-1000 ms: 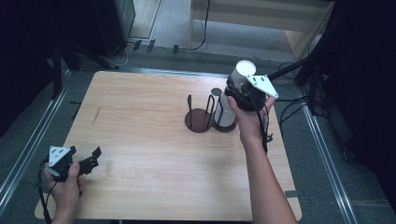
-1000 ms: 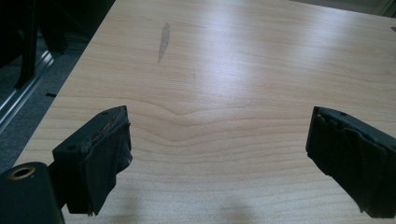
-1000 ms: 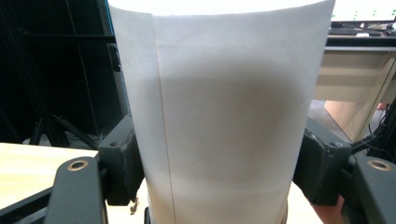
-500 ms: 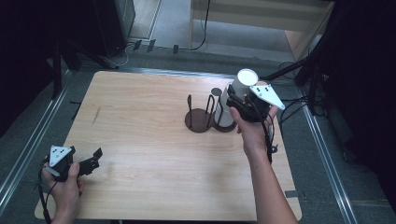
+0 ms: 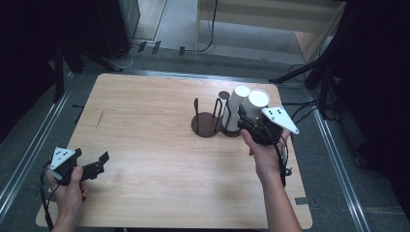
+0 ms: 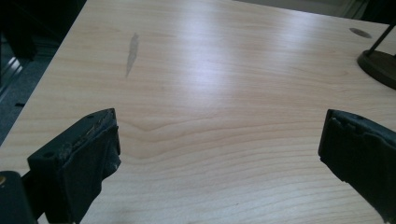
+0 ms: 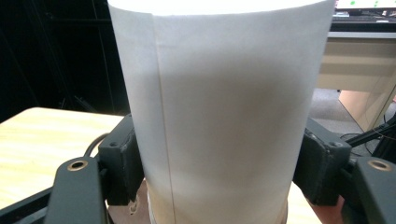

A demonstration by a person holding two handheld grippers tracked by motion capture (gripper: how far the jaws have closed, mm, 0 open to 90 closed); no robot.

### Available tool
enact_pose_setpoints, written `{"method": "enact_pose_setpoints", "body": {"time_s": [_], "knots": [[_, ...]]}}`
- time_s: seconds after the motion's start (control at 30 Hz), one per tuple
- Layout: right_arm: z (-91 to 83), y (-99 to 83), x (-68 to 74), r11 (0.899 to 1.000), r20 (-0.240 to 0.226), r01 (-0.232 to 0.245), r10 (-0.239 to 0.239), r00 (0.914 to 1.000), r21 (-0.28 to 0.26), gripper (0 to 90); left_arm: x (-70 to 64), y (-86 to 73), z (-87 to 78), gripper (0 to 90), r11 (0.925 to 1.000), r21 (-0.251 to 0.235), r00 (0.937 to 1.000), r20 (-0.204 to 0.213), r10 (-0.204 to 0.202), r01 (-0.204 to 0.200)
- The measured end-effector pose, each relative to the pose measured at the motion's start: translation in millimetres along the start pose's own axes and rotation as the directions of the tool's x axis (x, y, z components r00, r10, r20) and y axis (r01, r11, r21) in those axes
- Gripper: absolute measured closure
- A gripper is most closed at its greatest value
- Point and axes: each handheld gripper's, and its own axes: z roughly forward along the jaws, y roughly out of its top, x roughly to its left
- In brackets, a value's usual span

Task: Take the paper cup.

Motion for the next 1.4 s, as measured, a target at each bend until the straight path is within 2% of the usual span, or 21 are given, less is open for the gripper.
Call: {"method": "enact_pose_setpoints", "body": {"time_s": [0.17, 0.2, 0.37, 0.5, 0.6, 0.73, 0.8, 0.83, 0.87, 0.9, 0.97, 1.0, 1.03, 1.07, 1.1, 1.13, 1.17, 1.23, 1.33, 1.37, 1.4], "knots": [[-7.7, -7.5, -1.4, 1.0, 0.0, -0.01, 0.01, 0.9999, 0.007, 28.2, -11.0, 6.3, -0.8, 0.0, 0.9999, -0.002, 0.9995, 0.027, 0.017, -0.017], [-11.4, -13.1, -1.0, 1.0, 0.028, -0.003, 0.002, 0.9996, 0.014, 28.2, -16.8, 9.2, -1.2, 0.0, 0.9997, -0.002, 0.999, 0.036, 0.025, -0.025], [-16.2, -21.1, 0.7, 1.0, 0.021, 0.007, -0.008, 0.9998, 0.021, 28.1, -29.5, 16.5, -1.5, 0.0, 0.9992, -0.007, 0.9975, 0.058, 0.04, -0.039], [-21.0, -29.6, 4.1, 1.0, 0.006, -0.003, 0.003, 1.0, 0.023, 28.1, -41.7, 21.1, -0.6, 0.0, 0.9971, -0.013, 0.995, 0.066, 0.075, -0.074], [-23.6, -41.5, 9.1, 1.0, 0.004, 0.004, -0.004, 1.0, 0.028, 28.1, -52.1, 23.8, 2.7, 0.0, 0.9946, -0.006, 0.9912, 0.081, 0.104, -0.104], [-23.5, -50.5, 10.4, 0.999, -0.006, -0.006, 0.006, 1.0, 0.039, 28.1, -59.4, 27.5, 5.4, 0.0, 0.9937, -0.004, 0.9888, 0.099, 0.112, -0.112], [-23.7, -58.4, 10.4, 0.999, -0.012, -0.011, 0.011, 0.9999, 0.047, 28.1, -70.4, 33.3, 9.8, 0.0, 0.9933, -0.006, 0.9857, 0.123, 0.115, -0.115], [-24.0, -60.0, 10.4, 0.999, -0.014, -0.012, 0.013, 0.9998, 0.049, 28.1, -70.4, 33.3, 9.8, 0.0, 0.9933, -0.006, 0.9857, 0.123, 0.115, -0.115], [-24.4, -61.9, 10.3, 0.999, -0.016, -0.012, 0.013, 0.9998, 0.048, 28.1, -77.9, 37.6, 12.6, 0.0, 0.9931, -0.008, 0.9827, 0.144, 0.117, -0.117], [-25.1, -64.0, 10.4, 0.999, -0.02, -0.012, 0.013, 0.9997, 0.052, 28.1, -77.9, 37.6, 12.6, 0.0, 0.9931, -0.008, 0.9827, 0.144, 0.117, -0.117], [-26.1, -68.1, 10.6, 0.999, -0.023, -0.005, 0.007, 0.9997, 0.052, 28.1, -89.1, 42.5, 15.3, 0.0, 0.9901, -0.013, 0.9754, 0.171, 0.14, -0.14], [-26.9, -70.1, 10.8, 0.999, -0.024, 0.0, 0.001, 0.9997, 0.053, 28.1, -92.2, 42.9, 15.3, 0.0, 0.9887, -0.01, 0.9724, 0.18, 0.149, -0.15], [-26.9, -70.1, 10.8, 0.999, -0.024, 0.0, 0.001, 0.9997, 0.053, 28.1, -92.2, 42.9, 15.3, 0.0, 0.9887, -0.01, 0.9724, 0.18, 0.149, -0.15], [-28.6, -74.2, 10.8, 0.998, -0.03, -0.002, 0.004, 0.9996, 0.055, 28.1, -97.1, 41.5, 16.4, 0.0, 0.9868, -0.005, 0.9662, 0.203, 0.159, -0.162], [-28.6, -74.2, 10.8, 0.998, -0.03, -0.002, 0.004, 0.9996, 0.055, 28.1, -97.1, 41.5, 16.4, 0.0, 0.9868, -0.005, 0.9662, 0.203, 0.159, -0.162], [-29.2, -76.3, 10.7, 0.998, -0.033, -0.003, 0.005, 0.9994, 0.056, 28.1, -99.3, 40.6, 17.4, 0.0, 0.9853, 0.008, 0.9613, 0.221, 0.165, -0.171], [-28.4, -79.7, 11.0, 0.998, -0.038, 0.011, -0.009, 0.9992, 0.068, 28.1, -101.1, 40.1, 18.2, 0.0, 0.9846, 0.015, 0.9562, 0.242, 0.165, -0.174], [-27.9, -80.8, 11.3, 0.997, -0.044, 0.008, -0.005, 0.999, 0.071, 28.1, -101.8, 40.4, 18.6, 0.0, 0.9853, 0.018, 0.9547, 0.251, 0.16, -0.17], [-26.4, -85.0, 16.6, 0.997, -0.057, 0.017, -0.013, 0.9983, 0.074, 28.1, -104.1, 42.9, 20.1, 0.0, 0.9866, 0.024, 0.9459, 0.289, 0.148, -0.162], [-25.5, -88.1, 21.9, 0.996, -0.069, 0.025, -0.019, 0.9975, 0.082, 28.1, -108.4, 43.4, 20.9, 0.0, 0.984, 0.031, 0.9371, 0.312, 0.157, -0.175], [-24.7, -90.3, 25.2, 0.996, -0.073, 0.038, -0.031, 0.9968, 0.086, 28.1, -111.9, 43.5, 21.2, 0.0, 0.9824, 0.035, 0.9326, 0.322, 0.163, -0.184]]}}
